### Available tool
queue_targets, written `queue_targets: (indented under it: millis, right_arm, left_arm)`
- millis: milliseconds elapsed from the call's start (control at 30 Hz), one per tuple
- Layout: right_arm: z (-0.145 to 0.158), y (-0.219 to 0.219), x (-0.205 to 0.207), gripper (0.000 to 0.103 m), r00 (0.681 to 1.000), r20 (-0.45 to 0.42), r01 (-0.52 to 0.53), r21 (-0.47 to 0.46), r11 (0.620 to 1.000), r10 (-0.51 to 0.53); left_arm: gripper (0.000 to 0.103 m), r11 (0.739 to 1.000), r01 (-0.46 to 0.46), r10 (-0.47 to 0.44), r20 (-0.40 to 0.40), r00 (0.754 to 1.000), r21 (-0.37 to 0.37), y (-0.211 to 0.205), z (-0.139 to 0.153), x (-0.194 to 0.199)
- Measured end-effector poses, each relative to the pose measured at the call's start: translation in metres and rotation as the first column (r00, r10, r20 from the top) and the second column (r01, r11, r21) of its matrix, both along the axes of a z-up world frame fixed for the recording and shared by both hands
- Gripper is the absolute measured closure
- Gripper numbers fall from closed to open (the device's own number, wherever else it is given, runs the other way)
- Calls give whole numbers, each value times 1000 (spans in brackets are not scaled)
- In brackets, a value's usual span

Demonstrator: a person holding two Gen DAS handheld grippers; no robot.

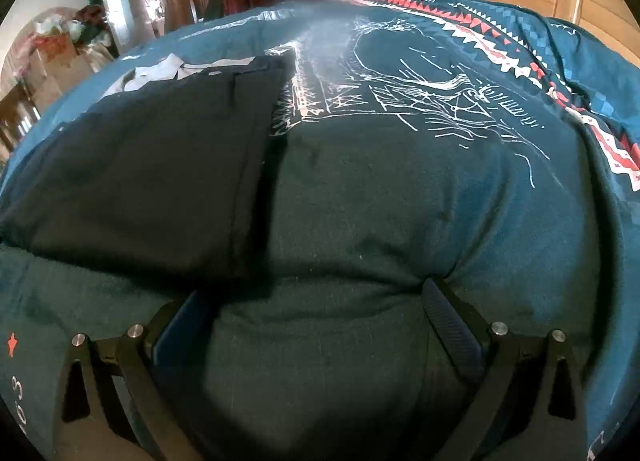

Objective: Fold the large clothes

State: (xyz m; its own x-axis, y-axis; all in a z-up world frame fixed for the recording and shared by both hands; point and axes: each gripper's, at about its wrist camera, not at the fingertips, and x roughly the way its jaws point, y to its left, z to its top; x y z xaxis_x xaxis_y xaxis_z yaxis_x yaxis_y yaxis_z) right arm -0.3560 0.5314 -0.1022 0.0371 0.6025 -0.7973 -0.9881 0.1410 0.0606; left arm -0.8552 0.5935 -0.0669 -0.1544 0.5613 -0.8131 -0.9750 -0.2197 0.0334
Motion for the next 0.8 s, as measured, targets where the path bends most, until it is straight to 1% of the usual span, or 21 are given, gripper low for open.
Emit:
queue_targets:
  millis: [233, 367, 667, 800]
  right_arm:
    - [-1, -1, -1, 0, 1000, 1, 2, 3, 1000, -2]
    - [0, -1, -4, 0, 1000, 21, 6, 1, 1000, -6]
    - [-1, -4, -2, 0, 1000, 2, 6, 20, 1000, -6]
    - [-1, -3, -1, 0, 1000, -3, 4, 16, 1000, -4]
  left_arm:
    - [0, 1000, 4, -4, 8, 1000, 9, -3, 0, 0]
    - [0, 1000, 3, -3, 1, 1000, 4, -2, -1, 1]
    - [0, 1000, 6, -7, 15, 1000, 16, -3, 0, -1]
    - [0, 1000, 8, -8, 10, 1000, 5, 0, -1, -1]
